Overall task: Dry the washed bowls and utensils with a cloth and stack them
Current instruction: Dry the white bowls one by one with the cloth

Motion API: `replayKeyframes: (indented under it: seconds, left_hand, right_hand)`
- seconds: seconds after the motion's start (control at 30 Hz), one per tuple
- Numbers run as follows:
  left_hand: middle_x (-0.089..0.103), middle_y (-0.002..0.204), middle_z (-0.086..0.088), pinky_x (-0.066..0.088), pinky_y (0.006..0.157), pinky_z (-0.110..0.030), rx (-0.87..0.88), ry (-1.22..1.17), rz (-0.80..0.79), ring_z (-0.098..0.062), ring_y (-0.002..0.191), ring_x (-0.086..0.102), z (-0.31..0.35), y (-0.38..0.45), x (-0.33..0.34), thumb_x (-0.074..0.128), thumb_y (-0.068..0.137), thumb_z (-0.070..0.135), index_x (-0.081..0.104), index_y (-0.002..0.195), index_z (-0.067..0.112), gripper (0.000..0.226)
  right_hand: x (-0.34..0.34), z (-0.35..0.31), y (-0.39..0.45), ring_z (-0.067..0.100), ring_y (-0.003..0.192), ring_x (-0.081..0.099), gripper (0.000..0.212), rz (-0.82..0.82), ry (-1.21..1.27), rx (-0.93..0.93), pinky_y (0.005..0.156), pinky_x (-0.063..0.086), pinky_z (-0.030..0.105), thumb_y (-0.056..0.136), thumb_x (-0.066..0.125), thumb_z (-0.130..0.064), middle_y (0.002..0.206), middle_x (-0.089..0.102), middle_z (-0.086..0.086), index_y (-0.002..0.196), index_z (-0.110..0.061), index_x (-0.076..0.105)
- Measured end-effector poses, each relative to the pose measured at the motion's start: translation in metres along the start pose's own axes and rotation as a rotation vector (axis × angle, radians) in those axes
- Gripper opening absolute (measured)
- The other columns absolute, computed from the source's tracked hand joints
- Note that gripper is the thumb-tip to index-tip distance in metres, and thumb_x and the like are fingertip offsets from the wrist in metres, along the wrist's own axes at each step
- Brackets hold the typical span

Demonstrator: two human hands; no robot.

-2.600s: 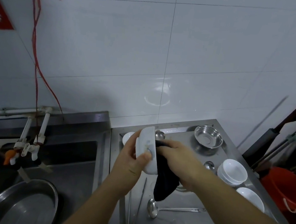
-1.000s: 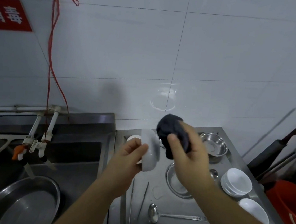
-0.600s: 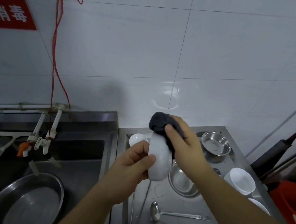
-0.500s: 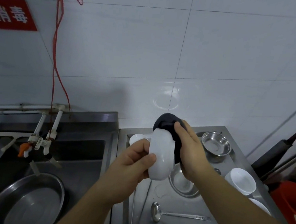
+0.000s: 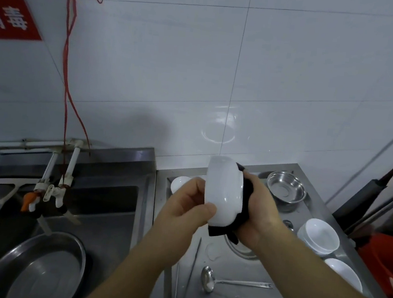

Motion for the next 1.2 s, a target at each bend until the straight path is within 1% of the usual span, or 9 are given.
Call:
replayKeyframes:
  seconds: [0.17, 0.33, 0.47, 0.57, 0.7, 0.87, 0.93, 1.03, 1.2]
  left_hand:
    - [0.080, 0.105, 0.008, 0.065, 0.076, -0.038, -0.085, -0.124, 0.102, -0.018, 0.100, 0.077, 0.014, 0.006, -0.004, 0.064, 0.098, 0.030, 0.078, 0.102, 0.037, 0.016]
    - [0.078, 0.119, -0.001, 0.064, 0.086, -0.045, -0.101, -0.114, 0.037, -0.026, 0.111, 0.074, 0.023, 0.006, -0.002, 0.061, 0.086, 0.037, 0.071, 0.124, 0.023, 0.041]
    - [0.076, 0.121, 0.000, 0.063, 0.092, -0.043, -0.033, -0.010, 0.035, -0.026, 0.117, 0.071, 0.020, 0.007, -0.004, 0.062, 0.099, 0.040, 0.073, 0.122, 0.029, 0.028]
    - [0.075, 0.118, 0.000, 0.061, 0.094, -0.042, 0.065, 0.179, 0.052, -0.026, 0.115, 0.071, 0.021, 0.007, -0.004, 0.060, 0.099, 0.041, 0.073, 0.120, 0.034, 0.026]
    - [0.075, 0.108, 0.006, 0.061, 0.087, -0.031, 0.149, 0.334, 0.047, -0.019, 0.107, 0.071, 0.018, 0.007, 0.001, 0.058, 0.101, 0.029, 0.071, 0.119, 0.029, 0.022]
    - [0.075, 0.113, 0.002, 0.061, 0.094, -0.039, 0.130, 0.282, -0.007, -0.022, 0.111, 0.072, 0.026, 0.008, 0.003, 0.060, 0.098, 0.020, 0.068, 0.120, 0.020, 0.024]
    - [0.073, 0.107, 0.011, 0.059, 0.088, -0.028, 0.120, 0.370, -0.013, -0.011, 0.106, 0.070, 0.031, 0.010, 0.004, 0.055, 0.102, 0.028, 0.069, 0.111, 0.030, 0.017]
    - [0.066, 0.090, 0.015, 0.051, 0.071, -0.014, 0.132, 0.603, 0.017, -0.003, 0.083, 0.063, 0.032, 0.009, 0.008, 0.051, 0.106, 0.033, 0.063, 0.094, 0.031, 0.017]
    - [0.060, 0.076, 0.005, 0.045, 0.054, -0.014, 0.137, 0.759, 0.033, 0.001, 0.063, 0.056, 0.021, 0.012, 0.011, 0.049, 0.108, 0.031, 0.047, 0.084, 0.029, 0.024]
  right_hand:
    - [-0.003, -0.020, -0.001, 0.040, 0.088, 0.072, 0.039, 0.052, -0.131, -0.037, 0.083, 0.045, 0.060, 0.100, 0.053, -0.050, 0.109, 0.080, 0.011, 0.109, -0.025, 0.081]
    - [0.005, -0.022, -0.006, 0.036, 0.074, 0.070, 0.034, 0.050, -0.119, -0.061, 0.077, 0.047, 0.056, 0.101, 0.051, -0.044, 0.096, 0.077, 0.009, 0.098, -0.026, 0.079]
    - [0.013, -0.013, -0.013, 0.047, 0.063, 0.057, 0.041, 0.016, -0.098, -0.029, 0.055, 0.043, 0.051, 0.099, 0.051, -0.037, 0.091, 0.061, 0.021, 0.111, -0.006, 0.074]
    - [0.016, -0.002, -0.016, 0.048, 0.059, 0.060, 0.043, 0.016, -0.094, 0.008, 0.057, 0.045, 0.052, 0.100, 0.047, -0.031, 0.094, 0.065, 0.029, 0.113, 0.002, 0.070]
    - [0.021, 0.005, -0.019, 0.038, 0.083, 0.067, 0.026, 0.018, -0.030, 0.055, 0.064, 0.059, 0.043, 0.100, 0.051, -0.022, 0.098, 0.067, 0.021, 0.107, -0.004, 0.068]
    - [0.021, -0.010, -0.026, 0.050, 0.062, 0.059, 0.043, 0.062, -0.180, -0.006, 0.058, 0.041, 0.058, 0.096, 0.053, -0.028, 0.089, 0.060, 0.028, 0.112, 0.010, 0.065]
    - [0.019, -0.009, -0.027, 0.052, 0.055, 0.060, 0.047, 0.076, -0.209, 0.000, 0.065, 0.033, 0.061, 0.094, 0.057, -0.035, 0.087, 0.061, 0.035, 0.114, 0.005, 0.069]
    - [0.015, -0.005, -0.026, 0.055, 0.064, 0.062, 0.043, 0.102, -0.197, 0.002, 0.059, 0.041, 0.056, 0.096, 0.053, -0.030, 0.105, 0.063, 0.049, 0.114, 0.006, 0.070]
    - [0.009, -0.006, -0.030, 0.037, 0.059, 0.066, 0.031, 0.152, -0.119, -0.048, 0.054, 0.049, 0.040, 0.100, 0.058, -0.021, 0.078, 0.071, 0.025, 0.102, 0.006, 0.072]
Point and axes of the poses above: each hand's wrist, its own y-axis towards the middle knuckle, its own x-axis out of the palm, z = x × y, the point moved 8 cm from there along y, towards the middle knuckle
